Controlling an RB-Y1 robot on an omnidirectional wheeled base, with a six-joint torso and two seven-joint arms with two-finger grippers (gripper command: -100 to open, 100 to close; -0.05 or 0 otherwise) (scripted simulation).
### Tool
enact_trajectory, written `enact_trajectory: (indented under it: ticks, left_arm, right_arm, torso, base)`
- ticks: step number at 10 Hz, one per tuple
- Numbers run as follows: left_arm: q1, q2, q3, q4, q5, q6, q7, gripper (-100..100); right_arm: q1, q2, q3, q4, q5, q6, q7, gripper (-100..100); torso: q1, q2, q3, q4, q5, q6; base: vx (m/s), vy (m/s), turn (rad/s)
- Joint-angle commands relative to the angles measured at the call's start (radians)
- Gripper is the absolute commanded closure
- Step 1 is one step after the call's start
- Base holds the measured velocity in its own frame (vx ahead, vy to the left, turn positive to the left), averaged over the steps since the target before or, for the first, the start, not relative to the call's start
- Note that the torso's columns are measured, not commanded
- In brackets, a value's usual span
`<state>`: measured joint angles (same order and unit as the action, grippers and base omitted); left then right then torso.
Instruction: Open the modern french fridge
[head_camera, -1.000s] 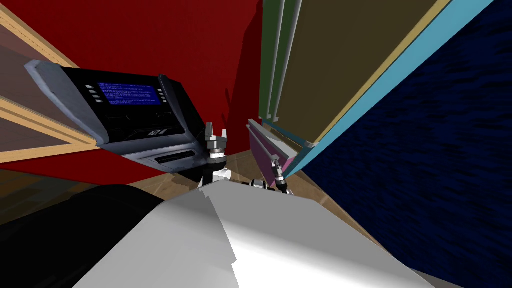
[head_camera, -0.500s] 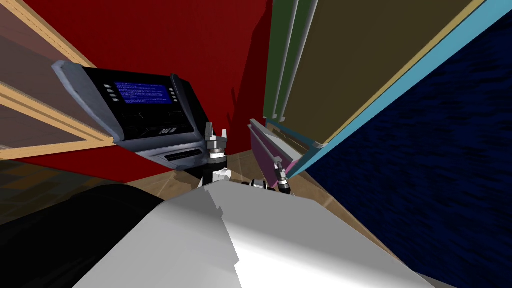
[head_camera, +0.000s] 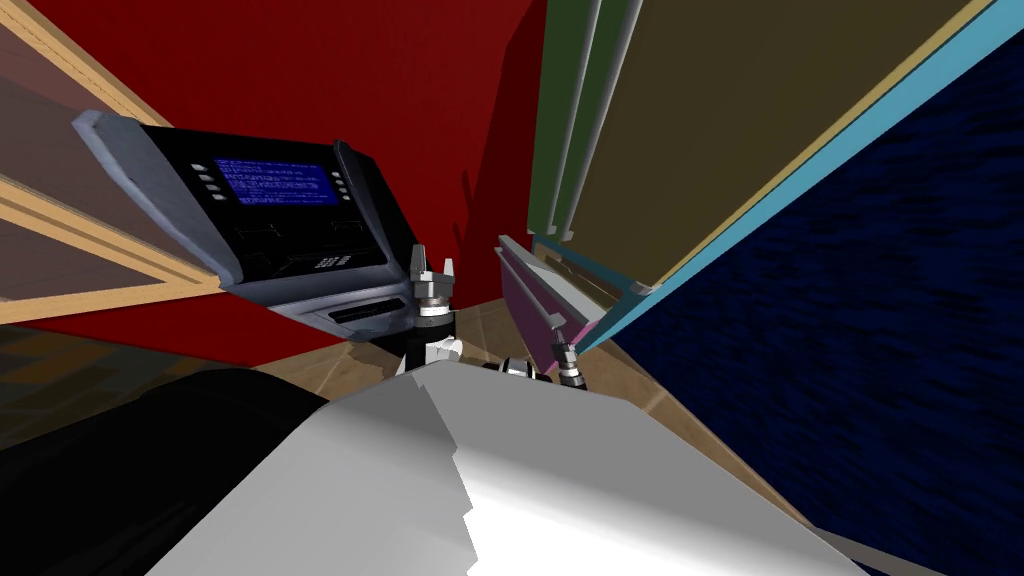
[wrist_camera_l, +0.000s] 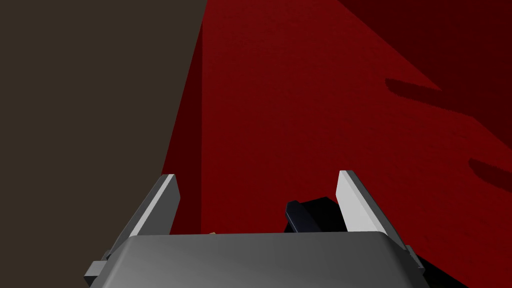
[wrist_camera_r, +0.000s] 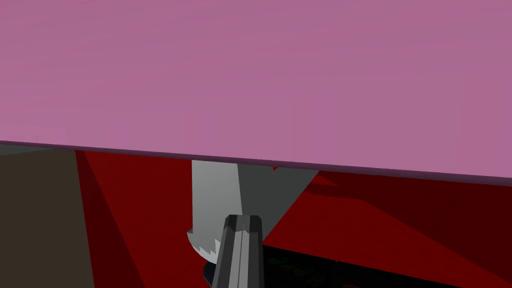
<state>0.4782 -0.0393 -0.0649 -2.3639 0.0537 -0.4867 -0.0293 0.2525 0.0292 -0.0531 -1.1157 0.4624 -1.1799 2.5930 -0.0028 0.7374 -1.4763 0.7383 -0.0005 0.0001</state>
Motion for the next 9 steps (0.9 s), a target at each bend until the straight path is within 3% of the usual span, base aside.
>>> enact_trajectory:
  ticks: [1,3,4,9]
  left_arm:
    - [0.000,0.000,0.000,0.000,0.000,0.000,0.000,0]
    - [0.000,0.000,0.000,0.000,0.000,0.000,0.000,0]
    - [0.000,0.000,0.000,0.000,0.000,0.000,0.000,0]
    - [0.000,0.000,0.000,0.000,0.000,0.000,0.000,0]
  right_arm:
    - [0.034,-0.004,-0.018,-0.022,0.007,-0.015,-0.016,100]
    - [0.034,-0.004,-0.018,-0.022,0.007,-0.015,-0.016,100]
    - [0.009,-0.019,-0.019,-0.055,0.010,0.034,-0.048,-100]
    - [-0.051,-0.053,-0.024,-0.140,0.017,0.162,-0.125,-100]
  torso:
    - [0.001,0.000,0.000,0.000,0.000,0.000]
    - [0.007,0.003,0.002,0.000,0.002,0.000]
    - [0.003,0.000,0.000,0.000,0.001,0.000]
    - [0.002,0.000,0.000,0.000,0.000,0.000]
  base:
    - [-0.023,0.040,-0.003]
    - [-0.032,0.048,0.003]
    - [-0.046,0.026,-0.032]
    - [-0.084,0.029,-0.015]
